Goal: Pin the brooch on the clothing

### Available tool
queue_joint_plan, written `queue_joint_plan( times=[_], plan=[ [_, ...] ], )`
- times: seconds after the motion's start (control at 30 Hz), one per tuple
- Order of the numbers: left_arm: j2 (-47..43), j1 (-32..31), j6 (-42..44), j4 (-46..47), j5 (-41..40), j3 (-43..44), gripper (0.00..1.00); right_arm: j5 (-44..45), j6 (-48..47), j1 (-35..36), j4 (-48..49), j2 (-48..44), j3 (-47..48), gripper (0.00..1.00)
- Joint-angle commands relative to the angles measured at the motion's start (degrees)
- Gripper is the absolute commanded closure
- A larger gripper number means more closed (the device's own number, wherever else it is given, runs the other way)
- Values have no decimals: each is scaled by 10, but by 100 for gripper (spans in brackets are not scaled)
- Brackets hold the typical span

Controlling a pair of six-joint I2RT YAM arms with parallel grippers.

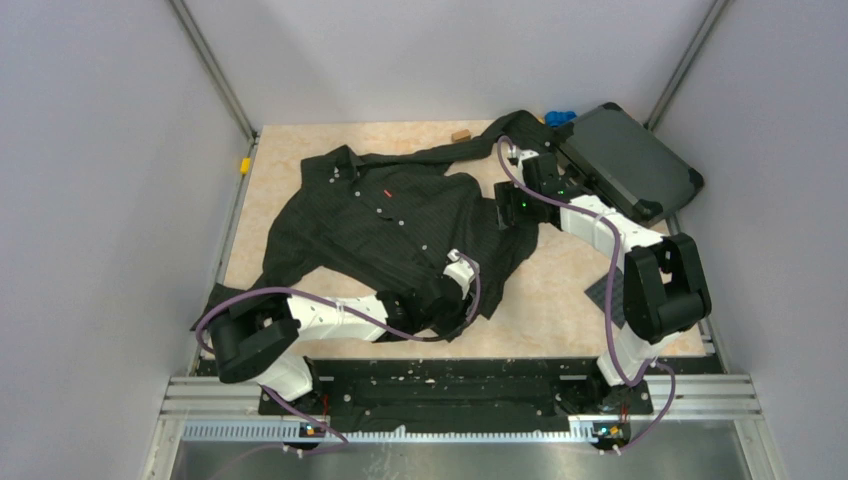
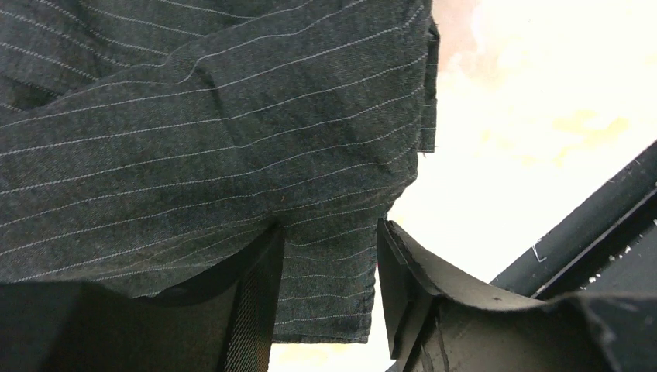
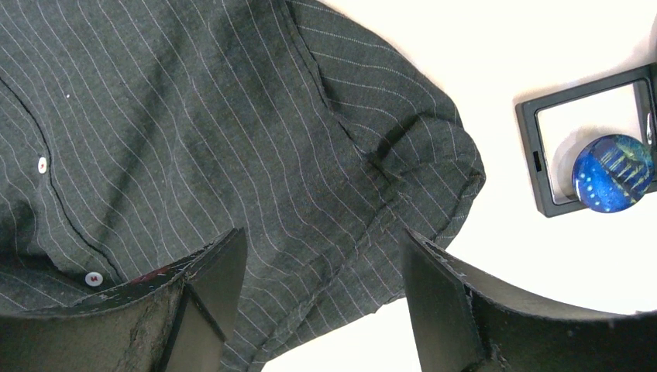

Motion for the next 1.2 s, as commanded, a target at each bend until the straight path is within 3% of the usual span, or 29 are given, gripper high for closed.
queue_joint_plan(
  times=[0.0, 0.37, 0.7, 0.9, 1.13, 1.17],
  plan=[
    [10, -15, -43, -17, -70, 28, 49, 6, 4, 2, 15, -21, 1, 26],
    [43, -31, -67, -57, -79, 46, 52, 15, -33, 0, 23, 55, 49, 26],
    [64, -31, -88, -75, -76, 52, 82, 9, -40, -4, 36, 126, 99, 31],
    [64, -31, -88, -85, -65, 53, 100, 10, -30, -9, 34, 164, 120, 50],
    [29, -34, -86, -93, -39, 32, 100, 39, -11, -15, 30, 184, 138, 92],
    [22, -37, -87, -97, -35, 30, 100, 47, -6, -16, 28, 188, 145, 94]
  ],
)
